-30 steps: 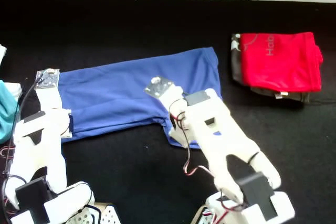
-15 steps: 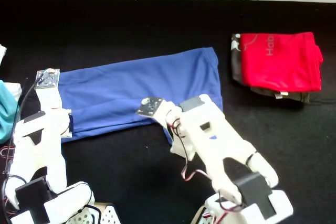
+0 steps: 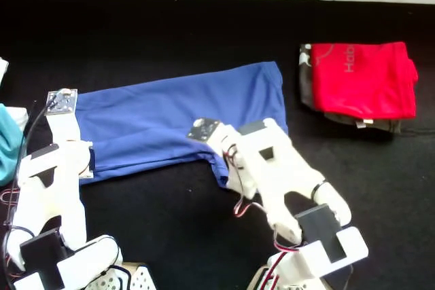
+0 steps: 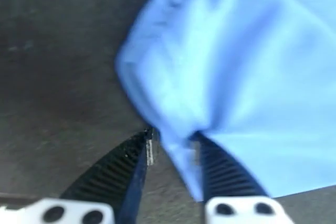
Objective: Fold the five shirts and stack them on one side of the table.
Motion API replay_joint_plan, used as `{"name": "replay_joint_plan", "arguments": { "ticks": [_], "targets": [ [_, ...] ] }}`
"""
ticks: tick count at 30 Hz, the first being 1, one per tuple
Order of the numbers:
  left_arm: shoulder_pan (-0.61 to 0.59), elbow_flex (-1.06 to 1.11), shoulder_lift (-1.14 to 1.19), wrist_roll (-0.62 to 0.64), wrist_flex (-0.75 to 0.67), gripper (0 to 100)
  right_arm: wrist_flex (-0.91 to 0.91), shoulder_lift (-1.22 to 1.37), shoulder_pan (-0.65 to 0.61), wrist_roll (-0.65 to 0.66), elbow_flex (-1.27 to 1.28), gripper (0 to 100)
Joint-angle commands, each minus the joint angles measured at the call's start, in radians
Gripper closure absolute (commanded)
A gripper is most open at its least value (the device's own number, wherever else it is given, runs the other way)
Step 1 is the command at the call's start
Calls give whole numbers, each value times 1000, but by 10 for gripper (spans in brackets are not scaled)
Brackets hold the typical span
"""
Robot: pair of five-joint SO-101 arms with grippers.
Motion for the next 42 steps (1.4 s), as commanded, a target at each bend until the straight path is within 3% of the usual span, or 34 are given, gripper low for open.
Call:
{"name": "replay_joint_plan", "arguments": {
  "ticks": [1,10,15,29,31,36,42],
  "targets": [
    [-1,4,-4,-9,-20,990,-4,48,-1,17,-16,988],
    [-1,4,-4,-9,-20,990,225,54,102,17,-404,992],
    [-1,4,-4,-9,-20,990,252,82,125,17,-613,992],
    [-1,4,-4,-9,-20,990,312,608,124,8,-1336,988],
    [-1,4,-4,-9,-20,990,366,684,125,-37,-1452,964],
    [-1,4,-4,-9,-20,990,437,826,125,-207,-1722,788],
    [-1,4,-4,-9,-20,990,470,926,128,-373,-1917,774]
  ]
}}
